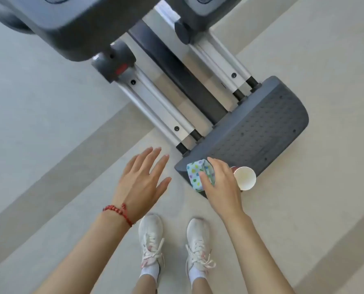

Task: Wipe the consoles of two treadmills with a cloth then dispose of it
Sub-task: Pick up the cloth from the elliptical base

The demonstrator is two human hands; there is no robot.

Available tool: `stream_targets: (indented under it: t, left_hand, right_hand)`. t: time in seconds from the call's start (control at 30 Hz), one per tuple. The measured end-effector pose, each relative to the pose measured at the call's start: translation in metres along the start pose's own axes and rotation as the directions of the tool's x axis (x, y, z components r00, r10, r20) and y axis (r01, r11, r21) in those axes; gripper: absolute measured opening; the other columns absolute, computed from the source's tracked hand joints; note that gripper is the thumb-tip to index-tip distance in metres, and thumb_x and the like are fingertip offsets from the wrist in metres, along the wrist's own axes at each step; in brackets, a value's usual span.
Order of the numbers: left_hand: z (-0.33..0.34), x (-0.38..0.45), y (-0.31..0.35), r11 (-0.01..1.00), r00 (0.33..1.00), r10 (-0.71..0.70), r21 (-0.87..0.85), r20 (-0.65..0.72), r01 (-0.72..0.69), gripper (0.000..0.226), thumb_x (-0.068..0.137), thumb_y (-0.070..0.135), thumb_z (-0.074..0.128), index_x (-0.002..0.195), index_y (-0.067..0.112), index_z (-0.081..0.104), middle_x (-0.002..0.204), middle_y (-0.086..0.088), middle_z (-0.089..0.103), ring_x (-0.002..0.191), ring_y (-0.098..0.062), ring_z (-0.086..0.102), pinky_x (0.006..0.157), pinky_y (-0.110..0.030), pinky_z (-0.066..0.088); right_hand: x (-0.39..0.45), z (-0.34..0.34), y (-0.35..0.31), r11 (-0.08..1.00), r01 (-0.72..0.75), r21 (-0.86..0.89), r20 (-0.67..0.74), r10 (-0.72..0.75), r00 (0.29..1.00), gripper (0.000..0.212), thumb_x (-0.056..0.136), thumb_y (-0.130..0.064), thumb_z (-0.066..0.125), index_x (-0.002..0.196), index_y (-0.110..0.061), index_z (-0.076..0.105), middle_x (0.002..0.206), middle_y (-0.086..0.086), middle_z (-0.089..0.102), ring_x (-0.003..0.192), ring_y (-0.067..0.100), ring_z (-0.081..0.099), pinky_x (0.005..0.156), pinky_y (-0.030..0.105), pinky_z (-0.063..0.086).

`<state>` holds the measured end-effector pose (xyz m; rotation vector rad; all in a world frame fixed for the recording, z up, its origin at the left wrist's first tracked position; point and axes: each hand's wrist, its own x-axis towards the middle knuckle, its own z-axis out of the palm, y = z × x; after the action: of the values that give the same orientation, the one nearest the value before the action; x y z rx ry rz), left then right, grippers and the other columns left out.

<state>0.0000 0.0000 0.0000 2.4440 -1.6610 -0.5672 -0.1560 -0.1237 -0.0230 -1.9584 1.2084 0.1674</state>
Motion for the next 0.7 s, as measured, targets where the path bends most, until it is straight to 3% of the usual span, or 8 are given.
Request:
stream_targets:
  t: [0.07, 0.2, 0.33, 0.47, 0.6, 0.7]
  left_hand:
    - [0.023, 0.005, -0.006, 1.0, 1.0, -0.004, 0.0, 0.009, 0.004, 0.057, 0.096, 0.043, 0.027, 0.12, 0.003, 0.06, 0.124, -0.019, 0.058, 0.114, -0.036, 0.056, 0.09, -0.049, 0.047]
    - [0.067, 0.004, -0.021, 0.999, 0.999, -0.015, 0.032, 0.029, 0.014, 0.065, 0.099, 0.046, 0.015, 0.12, 0.004, 0.06, 0.123, -0.018, 0.059, 0.113, -0.037, 0.057, 0.09, -0.049, 0.047]
    - [0.096, -0.002, -0.034, 0.998, 0.998, -0.037, 0.044, 0.046, 0.035, 0.066, 0.099, 0.047, 0.015, 0.122, 0.005, 0.06, 0.124, -0.017, 0.059, 0.114, -0.035, 0.056, 0.091, -0.047, 0.047]
    - [0.11, -0.008, -0.04, 0.998, 0.998, -0.054, 0.015, 0.041, 0.053, 0.067, 0.099, 0.047, 0.014, 0.121, 0.004, 0.06, 0.123, -0.018, 0.059, 0.113, -0.036, 0.057, 0.088, -0.048, 0.048]
    - [0.112, -0.012, -0.043, 0.998, 0.997, -0.065, 0.007, 0.045, 0.065, 0.066, 0.099, 0.047, 0.015, 0.12, 0.004, 0.06, 0.123, -0.017, 0.059, 0.113, -0.035, 0.056, 0.089, -0.046, 0.048]
    - [0.108, -0.012, -0.045, 0.997, 0.997, -0.072, 0.005, 0.031, 0.072, 0.066, 0.099, 0.046, 0.015, 0.12, 0.004, 0.061, 0.122, -0.017, 0.059, 0.113, -0.035, 0.057, 0.089, -0.046, 0.048]
  right_hand:
    - [0.018, 0.024, 0.015, 0.998, -0.066, -0.005, 0.017, 0.066, 0.998, 0.045, 0.091, -0.027, 0.052, 0.132, -0.013, 0.042, 0.133, 0.006, 0.046, 0.121, 0.022, 0.041, 0.097, 0.034, 0.034]
    - [0.051, 0.07, 0.047, 0.976, -0.208, -0.07, 0.028, 0.211, 0.977, 0.054, 0.087, -0.03, 0.058, 0.134, -0.012, 0.037, 0.135, 0.008, 0.043, 0.123, 0.023, 0.04, 0.098, 0.038, 0.039]
    - [0.072, 0.096, 0.071, 0.946, -0.276, -0.17, -0.017, 0.278, 0.961, 0.066, 0.083, -0.037, 0.064, 0.135, -0.011, 0.033, 0.136, 0.011, 0.041, 0.125, 0.025, 0.039, 0.099, 0.039, 0.036]
    - [0.078, 0.108, 0.081, 0.921, -0.335, -0.197, -0.033, 0.336, 0.941, 0.072, 0.074, -0.046, 0.07, 0.128, -0.009, 0.038, 0.126, 0.012, 0.044, 0.115, 0.027, 0.045, 0.094, 0.042, 0.041]
    - [0.081, 0.114, 0.088, 0.887, -0.462, 0.017, -0.041, 0.463, 0.886, 0.072, 0.065, -0.045, 0.078, 0.118, -0.005, 0.048, 0.119, 0.012, 0.052, 0.11, 0.028, 0.05, 0.093, 0.048, 0.044]
    - [0.078, 0.113, 0.089, 0.854, -0.484, 0.19, 0.014, 0.491, 0.871, 0.052, 0.064, -0.039, 0.08, 0.099, -0.005, 0.06, 0.104, 0.011, 0.064, 0.096, 0.027, 0.061, 0.086, 0.043, 0.05]
